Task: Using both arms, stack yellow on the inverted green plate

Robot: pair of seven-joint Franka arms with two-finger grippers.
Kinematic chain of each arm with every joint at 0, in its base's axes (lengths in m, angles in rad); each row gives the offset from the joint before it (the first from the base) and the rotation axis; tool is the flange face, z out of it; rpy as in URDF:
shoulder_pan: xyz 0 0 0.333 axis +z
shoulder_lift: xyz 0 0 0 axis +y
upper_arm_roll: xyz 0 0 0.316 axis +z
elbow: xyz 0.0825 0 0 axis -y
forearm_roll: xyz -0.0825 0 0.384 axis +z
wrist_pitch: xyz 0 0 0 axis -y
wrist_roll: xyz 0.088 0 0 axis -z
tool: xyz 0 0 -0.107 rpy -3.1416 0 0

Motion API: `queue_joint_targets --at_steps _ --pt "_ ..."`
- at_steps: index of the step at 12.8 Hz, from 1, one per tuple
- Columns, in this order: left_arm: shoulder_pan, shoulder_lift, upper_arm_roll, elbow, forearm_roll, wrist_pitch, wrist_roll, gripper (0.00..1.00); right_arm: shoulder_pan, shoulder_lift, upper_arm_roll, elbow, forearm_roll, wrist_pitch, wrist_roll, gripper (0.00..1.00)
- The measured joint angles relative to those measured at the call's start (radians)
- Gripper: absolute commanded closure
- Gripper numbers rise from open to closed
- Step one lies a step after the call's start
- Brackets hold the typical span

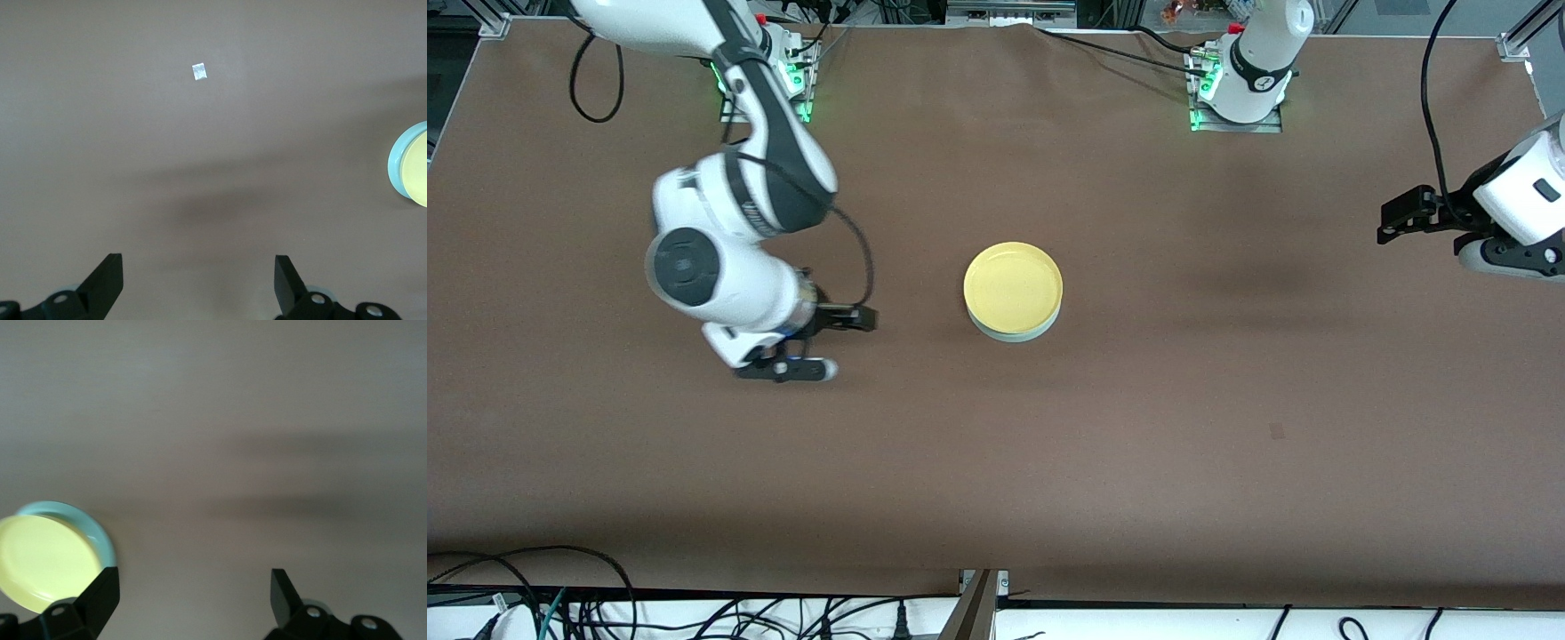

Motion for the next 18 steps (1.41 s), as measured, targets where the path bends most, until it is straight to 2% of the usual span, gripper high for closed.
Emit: queue_joint_targets --at_steps 4,6,7,8,9,12,13,15,18 --pt "0.000 0.001 -0.004 -0.011 0.000 0.005 -0.001 0.00 -0.003 -0.041 -0.205 0.056 0.001 -0.205 -0.207 0.00" --pt "0.000 0.000 -0.004 -0.007 0.000 0.012 -0.002 0.00 -0.007 -0.087 -0.270 0.059 0.000 -0.257 -0.256 0.00" --pt "0.001 -0.001 -0.002 0.000 0.000 0.015 -0.002 0.00 -0.012 -0.116 -0.278 0.060 -0.002 -0.276 -0.259 0.00" --pt "0.001 -0.002 0.000 0.007 0.000 0.015 -0.002 0.00 -0.019 -0.145 -0.272 0.060 -0.006 -0.299 -0.259 0.00" --pt "0.002 -0.004 0.003 0.011 0.000 0.015 -0.002 0.00 -0.042 -0.172 -0.239 0.060 -0.014 -0.316 -0.256 0.00" --pt "0.002 -0.006 0.005 0.012 0.000 0.015 -0.002 0.00 -0.190 -0.245 -0.051 0.053 -0.111 -0.335 -0.246 0.00" --pt "0.001 -0.006 0.004 0.012 0.000 0.015 -0.002 0.00 -0.235 -0.272 -0.008 0.053 -0.133 -0.334 -0.246 0.00" --pt "0.001 -0.006 0.001 0.012 0.000 0.015 -0.002 0.00 -0.288 -0.339 0.026 0.046 -0.152 -0.335 -0.246 0.00" --pt "0.001 -0.009 -0.004 0.012 0.000 0.015 -0.003 0.00 -0.308 -0.426 0.032 -0.016 -0.190 -0.374 -0.246 0.00"
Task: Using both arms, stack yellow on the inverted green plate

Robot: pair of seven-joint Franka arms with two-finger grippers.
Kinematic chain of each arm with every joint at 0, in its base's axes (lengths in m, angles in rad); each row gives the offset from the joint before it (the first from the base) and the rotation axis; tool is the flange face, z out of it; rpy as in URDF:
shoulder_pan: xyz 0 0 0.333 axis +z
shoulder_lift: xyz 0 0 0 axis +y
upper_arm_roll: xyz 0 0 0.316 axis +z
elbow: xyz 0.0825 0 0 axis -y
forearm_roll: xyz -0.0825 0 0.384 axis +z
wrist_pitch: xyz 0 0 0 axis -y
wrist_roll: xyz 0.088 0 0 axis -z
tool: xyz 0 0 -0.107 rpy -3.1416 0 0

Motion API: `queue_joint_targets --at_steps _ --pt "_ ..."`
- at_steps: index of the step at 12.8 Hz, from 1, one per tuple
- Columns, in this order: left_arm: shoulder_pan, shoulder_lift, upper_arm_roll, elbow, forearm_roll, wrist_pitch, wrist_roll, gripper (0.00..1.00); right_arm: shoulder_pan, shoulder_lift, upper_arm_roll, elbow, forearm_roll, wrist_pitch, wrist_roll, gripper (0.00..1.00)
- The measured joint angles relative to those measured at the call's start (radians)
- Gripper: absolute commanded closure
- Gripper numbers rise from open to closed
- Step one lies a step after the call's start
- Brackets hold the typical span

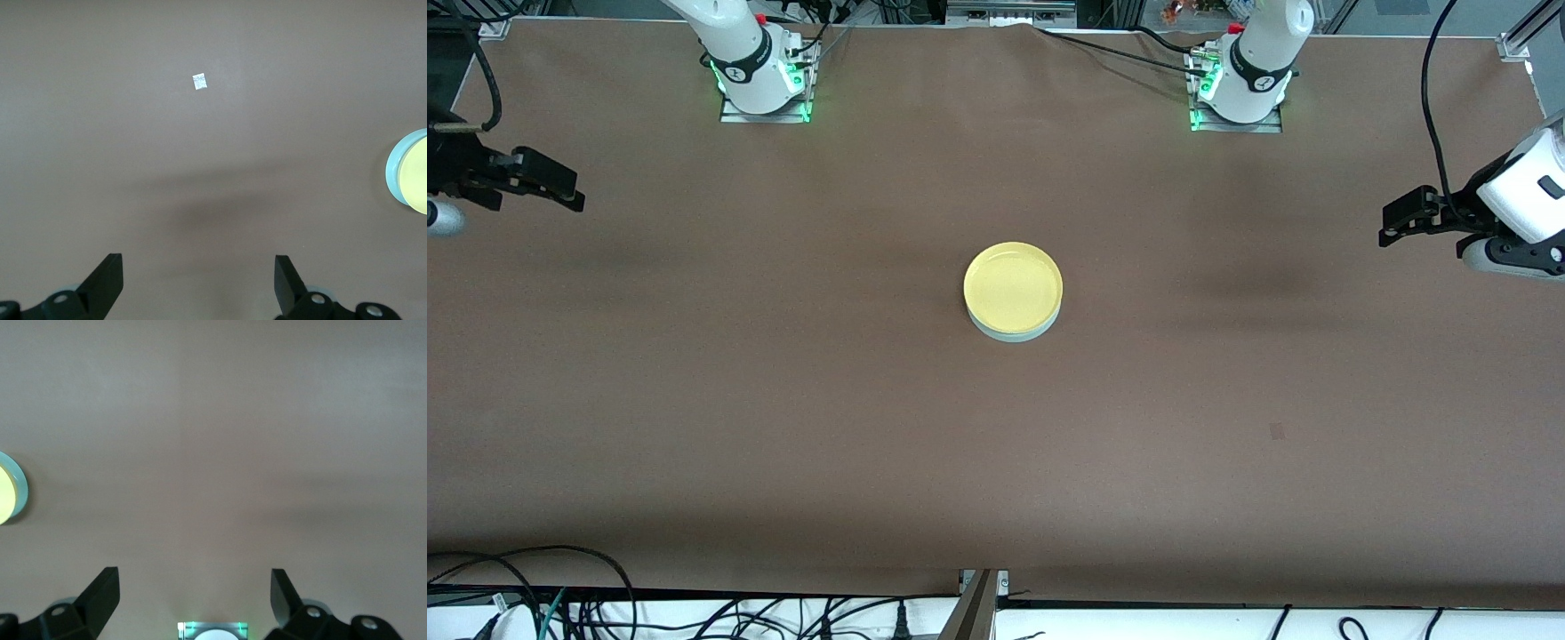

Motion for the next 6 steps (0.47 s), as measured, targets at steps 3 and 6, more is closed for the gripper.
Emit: queue_joint_targets --at_steps 3,6 --pt "0.000 0.000 0.000 0.000 0.000 0.000 0.000 0.00 -0.001 0.011 0.000 -0.022 -0.007 -0.002 -0.001 0.00" --pt "0.000 0.000 0.000 0.000 0.000 0.000 0.000 0.00 -0.003 0.022 0.000 -0.024 -0.007 -0.002 -0.001 0.00"
